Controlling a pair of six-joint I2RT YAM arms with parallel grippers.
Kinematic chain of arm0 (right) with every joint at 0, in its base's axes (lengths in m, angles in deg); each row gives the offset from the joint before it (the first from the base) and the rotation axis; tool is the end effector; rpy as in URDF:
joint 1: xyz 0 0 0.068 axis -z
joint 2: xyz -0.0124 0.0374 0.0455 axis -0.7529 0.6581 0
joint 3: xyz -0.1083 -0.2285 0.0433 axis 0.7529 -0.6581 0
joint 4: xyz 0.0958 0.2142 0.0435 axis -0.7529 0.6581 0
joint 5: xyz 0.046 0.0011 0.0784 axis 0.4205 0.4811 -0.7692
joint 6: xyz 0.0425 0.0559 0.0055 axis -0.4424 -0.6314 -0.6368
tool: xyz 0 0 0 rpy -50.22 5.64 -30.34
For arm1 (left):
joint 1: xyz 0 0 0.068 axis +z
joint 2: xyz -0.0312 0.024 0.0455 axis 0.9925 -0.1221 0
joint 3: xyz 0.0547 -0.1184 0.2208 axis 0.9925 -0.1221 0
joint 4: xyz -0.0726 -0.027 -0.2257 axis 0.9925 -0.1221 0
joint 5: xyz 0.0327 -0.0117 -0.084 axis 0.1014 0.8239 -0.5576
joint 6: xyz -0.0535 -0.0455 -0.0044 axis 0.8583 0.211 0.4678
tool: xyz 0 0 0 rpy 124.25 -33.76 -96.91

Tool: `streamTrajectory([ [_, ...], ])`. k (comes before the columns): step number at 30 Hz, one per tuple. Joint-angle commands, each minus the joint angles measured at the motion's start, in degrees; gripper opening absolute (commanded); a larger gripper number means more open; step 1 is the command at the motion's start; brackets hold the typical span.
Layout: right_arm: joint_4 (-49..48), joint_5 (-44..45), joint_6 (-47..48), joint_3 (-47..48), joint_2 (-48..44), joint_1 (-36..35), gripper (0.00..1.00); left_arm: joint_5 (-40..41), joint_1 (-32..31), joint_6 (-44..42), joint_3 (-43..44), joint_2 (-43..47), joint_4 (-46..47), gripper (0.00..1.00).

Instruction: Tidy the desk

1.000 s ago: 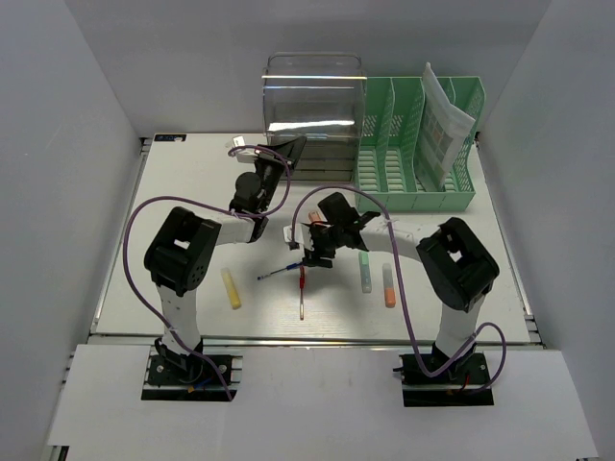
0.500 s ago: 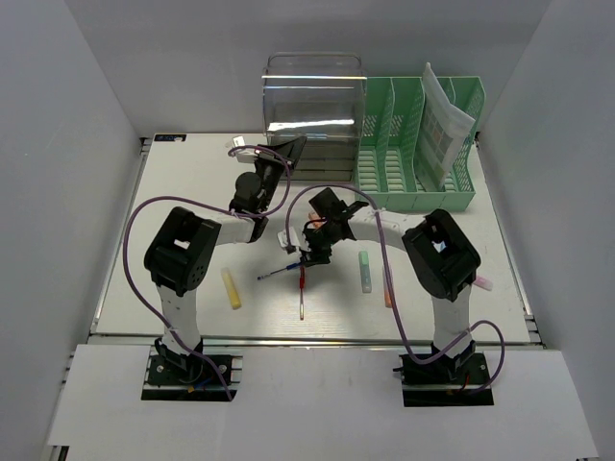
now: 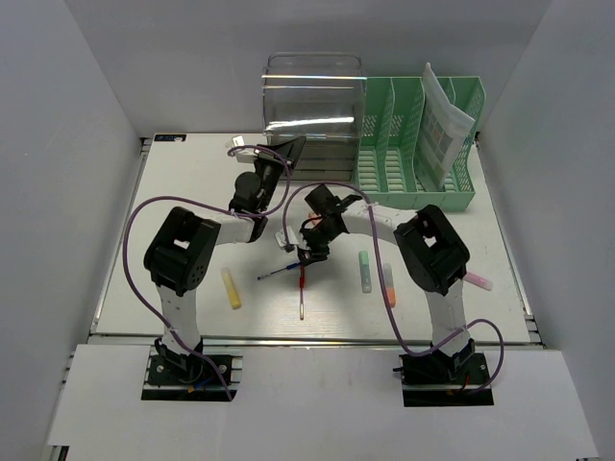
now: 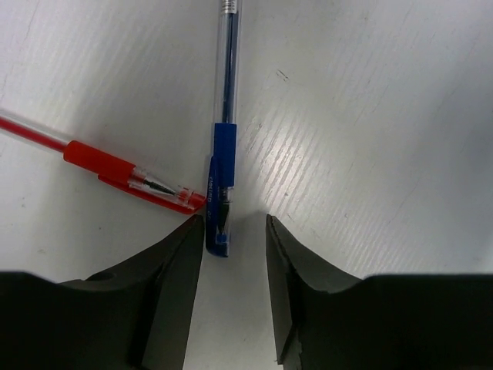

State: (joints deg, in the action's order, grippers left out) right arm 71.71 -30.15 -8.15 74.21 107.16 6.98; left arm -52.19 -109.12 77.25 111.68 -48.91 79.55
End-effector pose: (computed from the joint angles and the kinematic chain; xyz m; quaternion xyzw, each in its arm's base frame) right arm 0.2731 0.2891 0.1378 -0.8104 0.4635 0.2321 0.2731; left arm 0.3810 -0.1830 0.2488 -0.2752 0.5161 -0.6259 0.5159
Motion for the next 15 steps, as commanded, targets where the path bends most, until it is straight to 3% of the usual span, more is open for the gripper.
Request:
streamTrajectory([
  [1, 7.56, -0.72, 3.31, 3.26, 3.32, 0.38, 0.43, 0.45, 0.64, 0.11, 0.71, 1.33, 2.38, 0.00],
  [10, 11.63, 1.56, 4.01, 4.59, 5.09, 0.65, 0.36, 0.62, 0.64, 0.03, 0.79, 1.33, 2.20, 0.00],
  [15, 11.19, 2.62, 2.08, 4.24, 5.09, 1.00, 0.12, 0.71, 0.64, 0.03, 0.88, 1.33, 1.94, 0.00],
])
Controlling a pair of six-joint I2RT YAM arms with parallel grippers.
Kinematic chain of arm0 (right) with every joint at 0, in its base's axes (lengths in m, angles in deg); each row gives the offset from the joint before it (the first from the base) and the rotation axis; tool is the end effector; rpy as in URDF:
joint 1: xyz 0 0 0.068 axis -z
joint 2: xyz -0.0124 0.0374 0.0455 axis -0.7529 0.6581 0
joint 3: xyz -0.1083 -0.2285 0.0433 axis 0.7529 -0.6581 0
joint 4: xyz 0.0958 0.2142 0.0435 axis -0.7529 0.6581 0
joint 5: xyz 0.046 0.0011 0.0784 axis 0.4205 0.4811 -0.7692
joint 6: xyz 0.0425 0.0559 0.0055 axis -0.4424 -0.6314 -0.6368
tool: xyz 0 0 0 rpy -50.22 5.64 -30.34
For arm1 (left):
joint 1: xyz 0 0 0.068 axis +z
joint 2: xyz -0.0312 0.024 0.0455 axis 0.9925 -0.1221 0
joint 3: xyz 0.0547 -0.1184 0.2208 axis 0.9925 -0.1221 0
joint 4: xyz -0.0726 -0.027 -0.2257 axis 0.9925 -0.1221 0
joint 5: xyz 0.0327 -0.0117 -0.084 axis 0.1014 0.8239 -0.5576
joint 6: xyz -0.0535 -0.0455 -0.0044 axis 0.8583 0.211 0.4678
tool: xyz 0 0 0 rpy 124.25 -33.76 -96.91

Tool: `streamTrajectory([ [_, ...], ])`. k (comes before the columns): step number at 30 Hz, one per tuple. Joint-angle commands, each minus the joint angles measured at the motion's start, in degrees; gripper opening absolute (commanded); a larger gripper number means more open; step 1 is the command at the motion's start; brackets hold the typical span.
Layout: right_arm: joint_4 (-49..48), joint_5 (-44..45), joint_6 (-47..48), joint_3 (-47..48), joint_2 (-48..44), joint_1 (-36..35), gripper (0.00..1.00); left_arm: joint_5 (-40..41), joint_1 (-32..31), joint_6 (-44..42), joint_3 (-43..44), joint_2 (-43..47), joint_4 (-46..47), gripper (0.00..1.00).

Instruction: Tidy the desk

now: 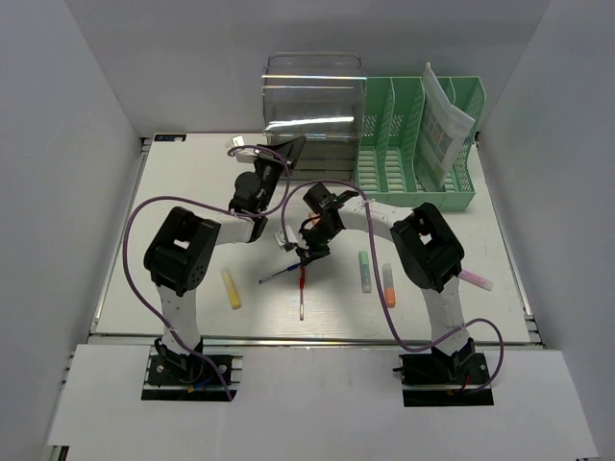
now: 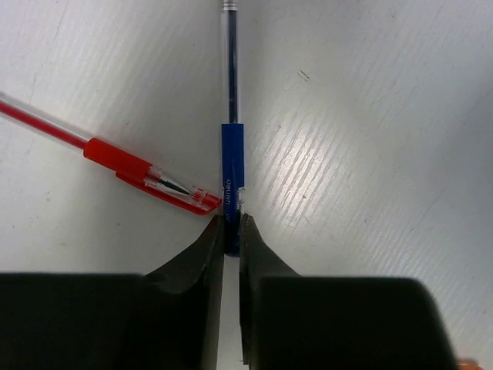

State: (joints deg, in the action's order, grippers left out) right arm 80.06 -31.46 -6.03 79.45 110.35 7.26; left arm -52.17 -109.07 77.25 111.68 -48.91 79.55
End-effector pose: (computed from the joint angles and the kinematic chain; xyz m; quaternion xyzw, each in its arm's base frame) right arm 0.2756 0.2901 0.1346 -0.8154 0.4661 0.2536 0.2314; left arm 0.3811 -0.1826 0.2488 -0.2756 0.5160 -0.6256 0.5162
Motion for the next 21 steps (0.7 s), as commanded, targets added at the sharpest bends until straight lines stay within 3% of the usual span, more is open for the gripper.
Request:
streamTrajectory([
  [1, 2.49, 4.10, -1.09, -1.53, 1.73, 0.71, 0.08, 0.69, 0.60, 0.03, 0.80, 1.42, 1.85, 0.00],
  [7, -6.20, 6.82, -9.78, -5.31, -3.45, 1.77, 0.00, 0.86, 0.60, -0.06, 0.44, 1.50, 1.50, 0.00],
  [11, -13.94, 10.43, -22.52, -8.21, -9.60, 3.35, 0.00, 1.13, 0.60, 0.03, 0.09, 1.59, 1.50, 0.00],
  [17, -25.45, 20.17, -28.16, -16.47, -24.96, 4.93, 0.00, 1.30, 0.60, 0.02, 0.09, 1.59, 1.06, 0.00],
  [21, -28.80, 25.19, -28.52, -19.55, -30.00, 6.60, 0.00, 1.30, 0.60, -0.06, 0.44, 1.68, 0.80, 0.00],
])
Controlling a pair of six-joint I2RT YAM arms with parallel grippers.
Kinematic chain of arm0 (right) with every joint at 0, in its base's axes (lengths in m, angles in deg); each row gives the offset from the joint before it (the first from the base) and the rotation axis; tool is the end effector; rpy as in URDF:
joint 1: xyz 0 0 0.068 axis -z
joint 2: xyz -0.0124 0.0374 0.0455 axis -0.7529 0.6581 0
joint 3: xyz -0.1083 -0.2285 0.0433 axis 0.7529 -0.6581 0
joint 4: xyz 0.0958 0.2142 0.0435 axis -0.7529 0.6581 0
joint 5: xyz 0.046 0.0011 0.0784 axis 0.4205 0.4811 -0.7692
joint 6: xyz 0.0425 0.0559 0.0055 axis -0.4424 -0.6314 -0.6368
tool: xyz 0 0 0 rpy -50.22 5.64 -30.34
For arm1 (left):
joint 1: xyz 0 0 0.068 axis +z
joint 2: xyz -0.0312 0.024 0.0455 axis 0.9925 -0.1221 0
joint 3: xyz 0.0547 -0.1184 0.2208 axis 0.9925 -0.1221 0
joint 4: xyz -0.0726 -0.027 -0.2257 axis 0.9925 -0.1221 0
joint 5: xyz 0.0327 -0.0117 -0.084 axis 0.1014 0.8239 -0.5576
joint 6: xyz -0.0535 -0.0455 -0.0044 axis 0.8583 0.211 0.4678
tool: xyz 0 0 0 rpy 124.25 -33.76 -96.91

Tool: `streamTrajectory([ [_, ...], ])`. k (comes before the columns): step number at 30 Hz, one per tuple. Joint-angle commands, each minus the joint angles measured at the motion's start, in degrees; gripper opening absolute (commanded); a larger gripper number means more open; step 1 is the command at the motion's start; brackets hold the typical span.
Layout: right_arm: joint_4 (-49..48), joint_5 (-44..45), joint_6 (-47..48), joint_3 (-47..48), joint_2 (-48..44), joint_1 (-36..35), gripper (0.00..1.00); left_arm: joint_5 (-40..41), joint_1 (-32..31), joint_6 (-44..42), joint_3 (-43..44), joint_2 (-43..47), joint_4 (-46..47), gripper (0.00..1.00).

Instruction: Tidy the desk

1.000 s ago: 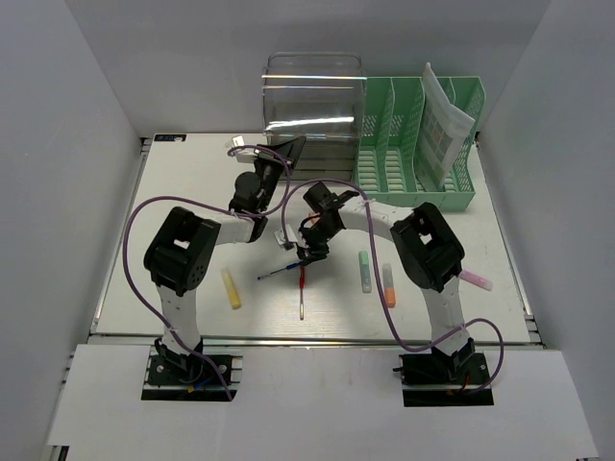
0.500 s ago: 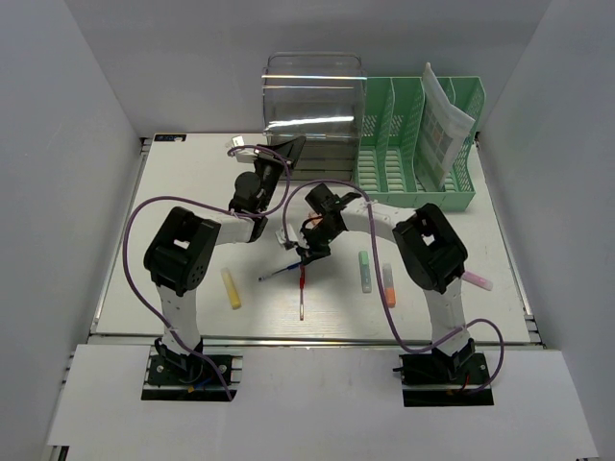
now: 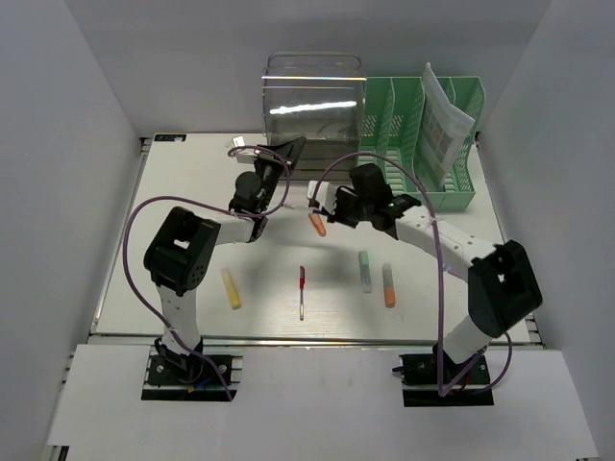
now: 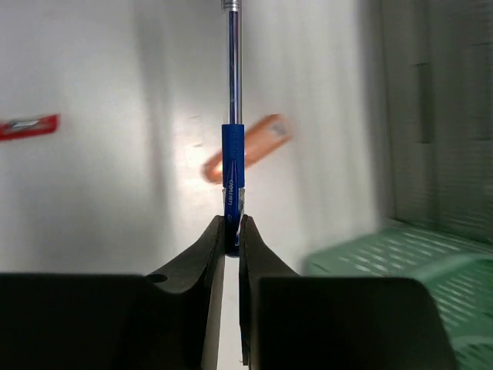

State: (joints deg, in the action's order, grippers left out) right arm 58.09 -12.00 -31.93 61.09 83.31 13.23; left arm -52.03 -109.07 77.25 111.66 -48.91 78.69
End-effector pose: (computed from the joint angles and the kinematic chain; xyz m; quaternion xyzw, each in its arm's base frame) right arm 0.2804 0.2213 0.2315 -0.6380 0.6360 0.0912 0.4244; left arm 0.3817 -0.1828 0.2468 -0.2790 0.5212 -0.6214 0.5141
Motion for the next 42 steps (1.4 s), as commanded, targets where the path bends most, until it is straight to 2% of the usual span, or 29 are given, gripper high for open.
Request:
streamTrajectory([
  [1, -8.75, 6.96, -2.53, -1.37, -3.92, 0.98, 0.00, 1.17, 0.60, -0.06, 0.46, 1.59, 1.65, 0.00],
  [6, -16.23, 13.82, -0.86, -2.61, -4.20, 2.39, 0.00, 1.35, 0.60, -0.06, 0.38, 2.03, 1.56, 0.00],
  [9, -17.55, 20.04, -1.21, 0.11, -0.61, 2.83, 0.00, 1.35, 0.60, -0.06, 0.55, 1.94, 1.47, 0.00],
  [19, -26.34, 27.36, 1.06, 3.81, 3.71, 4.41, 0.00, 1.09, 0.60, 0.11, 1.25, 1.94, 1.21, 0.00],
  [22, -29.07, 27.98, 2.21, 3.90, 3.89, 4.41, 0.00, 1.17, 0.60, 0.11, 0.99, 2.38, 1.21, 0.00],
  [31, -37.40, 31.76, 13.19, 4.96, 7.23, 3.71, 0.00, 1.26, 0.60, 0.03, 1.08, 2.21, 1.04, 0.00],
  [42, -47.61, 32.12, 22.33, 4.60, 11.89, 3.71, 0.00, 1.17, 0.60, 0.11, 1.17, 2.21, 1.30, 0.00],
])
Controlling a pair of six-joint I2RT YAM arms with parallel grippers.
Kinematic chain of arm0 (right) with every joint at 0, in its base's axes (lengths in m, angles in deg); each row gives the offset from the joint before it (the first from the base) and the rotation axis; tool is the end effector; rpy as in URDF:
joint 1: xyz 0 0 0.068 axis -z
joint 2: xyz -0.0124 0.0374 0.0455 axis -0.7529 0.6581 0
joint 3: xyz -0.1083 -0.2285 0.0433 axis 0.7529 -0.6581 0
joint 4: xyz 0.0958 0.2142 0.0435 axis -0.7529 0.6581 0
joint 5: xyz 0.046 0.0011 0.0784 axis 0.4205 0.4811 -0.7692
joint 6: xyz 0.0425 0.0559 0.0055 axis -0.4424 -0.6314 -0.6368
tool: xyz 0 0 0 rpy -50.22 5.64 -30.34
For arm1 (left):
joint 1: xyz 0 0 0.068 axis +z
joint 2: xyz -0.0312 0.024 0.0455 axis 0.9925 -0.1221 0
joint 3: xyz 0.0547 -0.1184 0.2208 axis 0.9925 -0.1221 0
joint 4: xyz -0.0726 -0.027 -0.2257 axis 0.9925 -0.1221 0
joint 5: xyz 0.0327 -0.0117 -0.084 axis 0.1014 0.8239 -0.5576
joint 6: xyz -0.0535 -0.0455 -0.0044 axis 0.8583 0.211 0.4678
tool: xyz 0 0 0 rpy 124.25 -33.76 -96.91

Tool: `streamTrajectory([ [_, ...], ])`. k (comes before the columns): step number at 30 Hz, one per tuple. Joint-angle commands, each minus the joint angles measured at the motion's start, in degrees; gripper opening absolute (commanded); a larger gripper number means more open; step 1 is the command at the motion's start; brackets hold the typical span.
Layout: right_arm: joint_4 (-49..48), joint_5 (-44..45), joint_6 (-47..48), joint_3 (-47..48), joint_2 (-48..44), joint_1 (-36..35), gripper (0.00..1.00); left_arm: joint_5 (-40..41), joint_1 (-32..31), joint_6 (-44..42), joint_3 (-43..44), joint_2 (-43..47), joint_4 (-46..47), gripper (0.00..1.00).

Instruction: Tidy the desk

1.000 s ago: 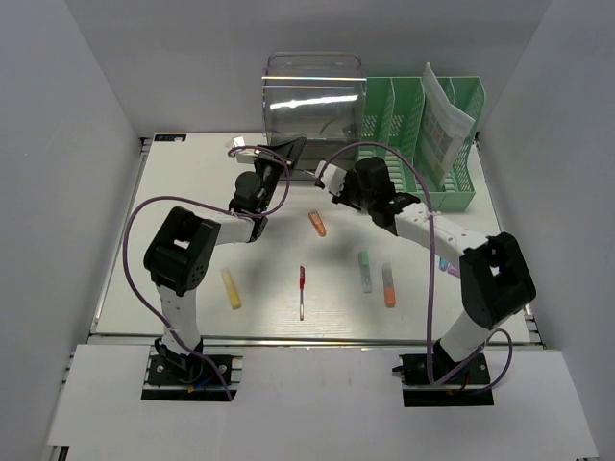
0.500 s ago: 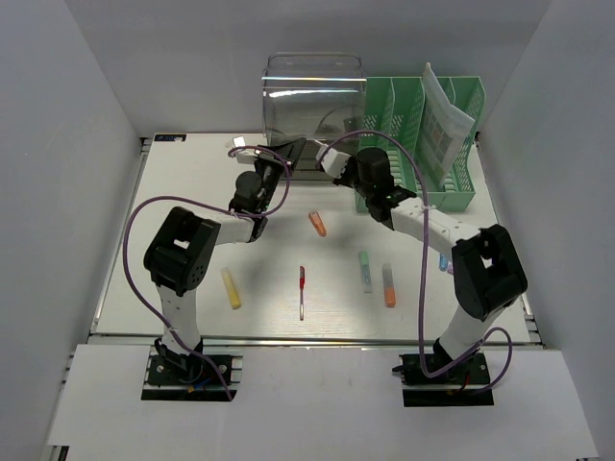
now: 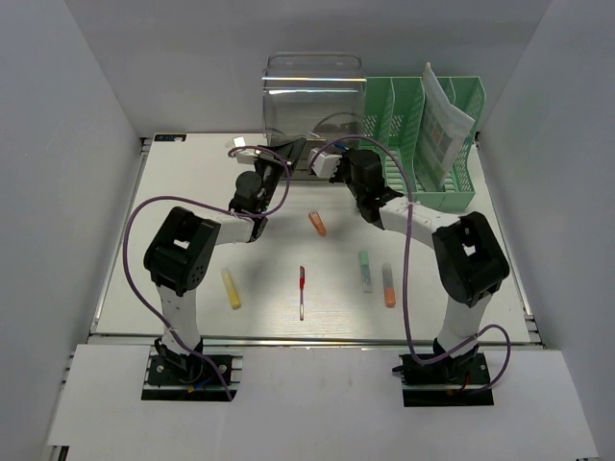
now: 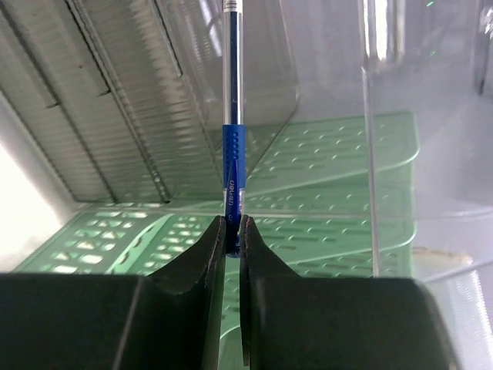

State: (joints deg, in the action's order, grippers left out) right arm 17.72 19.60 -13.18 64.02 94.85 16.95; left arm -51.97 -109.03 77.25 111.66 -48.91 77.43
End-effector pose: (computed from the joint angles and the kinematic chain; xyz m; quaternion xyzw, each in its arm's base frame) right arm 0.3701 0.2130 0.2547 -0.5106 0.5600 -0.2810 0.5889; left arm 0.3826 -0.1828 0.2440 -0.2832 0.5289 -0.6158 0.5107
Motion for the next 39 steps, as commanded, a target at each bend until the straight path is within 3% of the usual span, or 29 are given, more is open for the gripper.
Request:
streamTrajectory([
  [1, -7.51, 0.59, 4.28, 1.76, 0.69, -0.09, 0.00, 1.11, 0.55, 0.11, 1.08, 2.21, 2.48, 0.00],
  [10, -11.29, -0.20, 13.43, 2.47, 5.35, -0.09, 0.00, 1.02, 0.55, 0.11, 1.34, 1.86, 2.92, 0.00],
  [20, -7.95, -1.07, 19.58, 6.42, 8.78, 0.17, 0.00, 0.93, 0.55, 0.20, 1.61, 1.77, 2.83, 0.00],
  [21, -7.86, -1.16, 19.67, 6.51, 8.87, 0.08, 0.03, 0.84, 0.55, 0.11, 1.52, 1.77, 2.92, 0.00],
  [22, -7.60, -1.08, 19.93, 6.60, 8.96, 0.08, 0.23, 0.84, 0.55, 0.11, 1.43, 1.77, 2.92, 0.00],
  [24, -7.95, -0.38, 20.29, 6.69, 9.40, 0.17, 0.39, 0.76, 0.55, 0.20, 1.43, 1.85, 2.74, 0.00],
  [25, -7.95, -0.28, 20.20, 6.69, 9.57, 0.17, 0.52, 0.84, 0.55, 0.11, 1.34, 1.86, 2.74, 0.00],
  [27, -7.78, -0.20, 19.85, 6.60, 9.31, 0.17, 0.63, 0.93, 0.55, 0.20, 1.26, 1.94, 2.83, 0.00],
  [39, -7.60, -6.77, 13.53, 0.54, 2.55, 0.43, 0.64, 0.76, 0.55, 0.20, 1.61, 1.85, 2.65, 0.00],
])
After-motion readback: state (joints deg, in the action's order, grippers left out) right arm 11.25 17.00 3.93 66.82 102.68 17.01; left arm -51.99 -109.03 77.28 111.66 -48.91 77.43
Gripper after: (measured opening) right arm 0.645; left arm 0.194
